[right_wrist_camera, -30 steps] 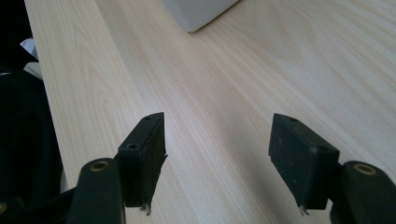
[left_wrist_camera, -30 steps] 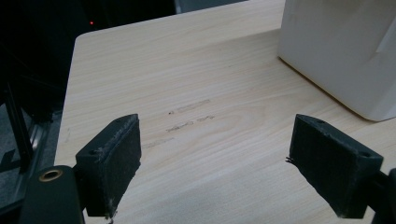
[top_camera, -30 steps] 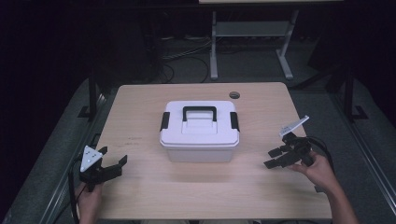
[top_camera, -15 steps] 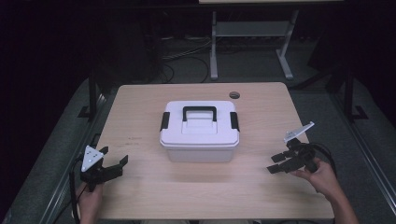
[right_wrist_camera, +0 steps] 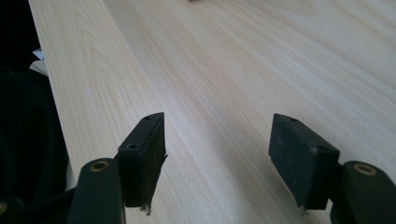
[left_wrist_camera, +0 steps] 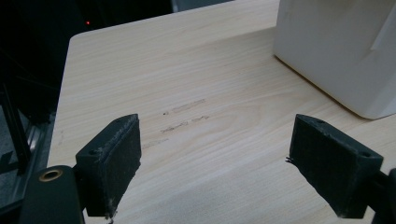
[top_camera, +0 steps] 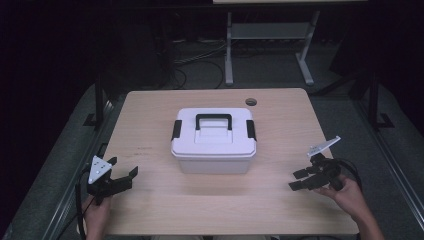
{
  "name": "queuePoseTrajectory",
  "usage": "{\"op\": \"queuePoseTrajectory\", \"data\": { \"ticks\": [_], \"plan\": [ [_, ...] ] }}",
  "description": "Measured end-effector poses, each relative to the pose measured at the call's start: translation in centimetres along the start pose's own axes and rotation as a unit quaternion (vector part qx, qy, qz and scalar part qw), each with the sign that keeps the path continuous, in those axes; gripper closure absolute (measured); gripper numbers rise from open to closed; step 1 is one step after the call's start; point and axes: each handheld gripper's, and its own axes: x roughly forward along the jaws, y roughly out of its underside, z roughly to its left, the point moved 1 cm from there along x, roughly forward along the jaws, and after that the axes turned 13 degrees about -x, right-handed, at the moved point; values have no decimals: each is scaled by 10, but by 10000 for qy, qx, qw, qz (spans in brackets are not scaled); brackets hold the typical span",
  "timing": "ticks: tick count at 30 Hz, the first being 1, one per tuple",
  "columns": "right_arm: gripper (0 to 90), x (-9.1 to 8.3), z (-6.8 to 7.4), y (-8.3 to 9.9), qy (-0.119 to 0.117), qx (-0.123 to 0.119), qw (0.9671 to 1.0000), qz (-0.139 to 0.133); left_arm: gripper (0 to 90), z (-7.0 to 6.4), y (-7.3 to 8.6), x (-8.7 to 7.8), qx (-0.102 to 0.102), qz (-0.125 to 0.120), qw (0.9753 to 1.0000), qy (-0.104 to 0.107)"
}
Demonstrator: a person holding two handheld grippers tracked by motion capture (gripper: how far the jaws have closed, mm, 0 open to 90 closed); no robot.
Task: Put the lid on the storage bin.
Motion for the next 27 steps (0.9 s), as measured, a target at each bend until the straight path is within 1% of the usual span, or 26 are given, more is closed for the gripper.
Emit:
{"op": "queuePoseTrajectory", "data": {
  "ticks": [6, 8, 16, 19, 20, 27],
  "plan": [
    [357, -1, 4, 6, 10, 20, 10000, -32, 161, -1, 0, 0, 5, 12, 10000, 7],
    [357, -2, 6, 10, 1, 52, 9999, -94, 160, -1, 0, 0, 12, 10, 10000, 10],
    [357, -3, 11, 20, 19, 116, 9998, -174, 161, -2, 0, 0, 21, -17, 10000, 16],
    [356, -2, 12, 23, 15, 133, 9998, -161, 161, -2, 0, 1, 44, 19, 10000, 26],
    [356, -2, 13, 24, 8, 147, 9997, -197, 161, -3, 0, 1, 49, 25, 10000, 27],
    [356, -3, 18, 26, 33, 117, 9996, -273, 161, -4, 0, 1, 40, 1, 10000, 43]
  ]
}}
